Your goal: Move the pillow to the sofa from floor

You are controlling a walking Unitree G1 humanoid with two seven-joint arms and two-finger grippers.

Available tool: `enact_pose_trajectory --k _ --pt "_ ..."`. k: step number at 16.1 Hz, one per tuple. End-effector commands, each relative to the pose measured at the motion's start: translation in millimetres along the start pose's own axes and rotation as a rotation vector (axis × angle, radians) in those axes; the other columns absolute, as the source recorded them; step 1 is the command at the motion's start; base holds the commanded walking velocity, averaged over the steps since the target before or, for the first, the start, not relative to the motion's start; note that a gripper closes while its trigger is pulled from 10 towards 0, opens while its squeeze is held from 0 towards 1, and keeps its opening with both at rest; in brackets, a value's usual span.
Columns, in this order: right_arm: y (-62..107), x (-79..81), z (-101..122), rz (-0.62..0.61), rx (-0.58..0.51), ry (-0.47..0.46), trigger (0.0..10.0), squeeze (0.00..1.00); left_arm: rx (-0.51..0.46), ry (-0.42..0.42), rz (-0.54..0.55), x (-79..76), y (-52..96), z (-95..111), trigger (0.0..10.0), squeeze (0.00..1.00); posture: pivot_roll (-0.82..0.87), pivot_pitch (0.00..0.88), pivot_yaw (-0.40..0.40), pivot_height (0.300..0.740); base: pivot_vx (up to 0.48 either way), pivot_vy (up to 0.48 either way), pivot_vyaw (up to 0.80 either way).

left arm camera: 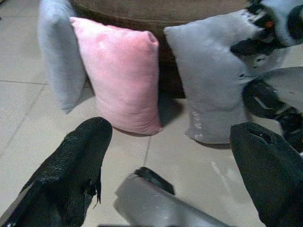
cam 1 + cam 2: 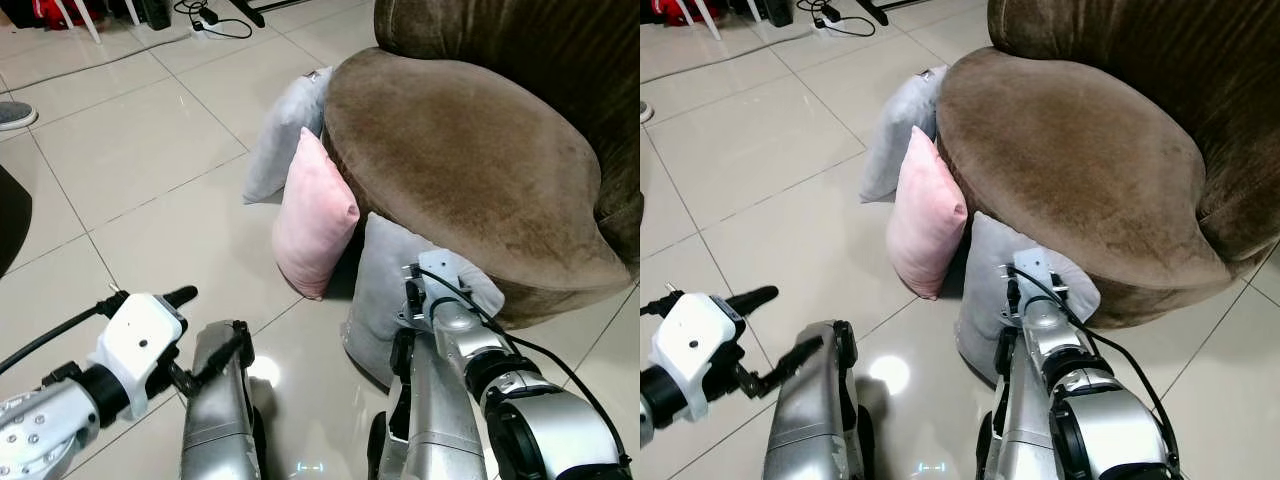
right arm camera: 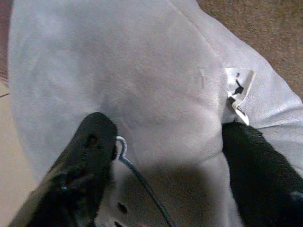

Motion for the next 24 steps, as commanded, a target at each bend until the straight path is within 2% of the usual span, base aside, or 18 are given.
enact_pose_trajectory --k 1,2,14,18,22,24 --pt "2.3 10.4 -17.1 0.034 0.051 -0.003 0.0 0.0 0.006 0.005 -0.014 -3.4 2.5 0.5 10.0 0.0 0.28 0.206 -0.02 0.492 0.0 0.0 0.0" --pt "2.6 14.6 -14.2 0.049 0.04 -0.013 0.0 0.0 0.011 0.005 -0.02 -3.9 1.8 -0.6 10.0 0.0 0.27 0.199 -0.02 0.492 0.0 0.0 0.0" --pt "3.3 21.1 -11.8 0.077 0.028 -0.025 0.0 0.0 0.007 0.015 0.001 -2.6 -4.0 -1.0 10.0 0.0 0.27 0.183 -0.034 0.492 0.0 0.0 0.0" --pt "4.8 30.8 -10.8 0.115 0.017 -0.024 0.0 0.0 0.008 0.022 -0.001 -4.8 -5.3 -3.2 10.0 0.0 0.26 0.163 -0.026 0.492 0.0 0.0 0.0" --pt "7.4 41.1 -14.8 0.175 0.007 0.011 0.0 0.0 -0.01 0.019 -0.005 -3.8 -15.4 -1.4 10.0 0.0 0.24 0.117 -0.013 0.492 0.0 0.0 0.0" --pt "9.8 50.2 -13.2 0.242 -0.028 0.049 0.0 0.0 -0.021 0.013 0.009 2.6 -19.8 -0.9 10.0 0.0 0.21 0.071 -0.003 0.492 0.0 0.0 0.0"
Point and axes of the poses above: a point about 5 cm out from each wrist's last joint towards the gripper, its own y axis pointing back from the gripper into the wrist, its own z axis along the axis of the wrist's last joint, x = y × z, the point moved 6 cm from there along -y, pointing out of the wrist towards the gripper, and after that the axes turned 11 degrees about y, right-handed, at the moved point
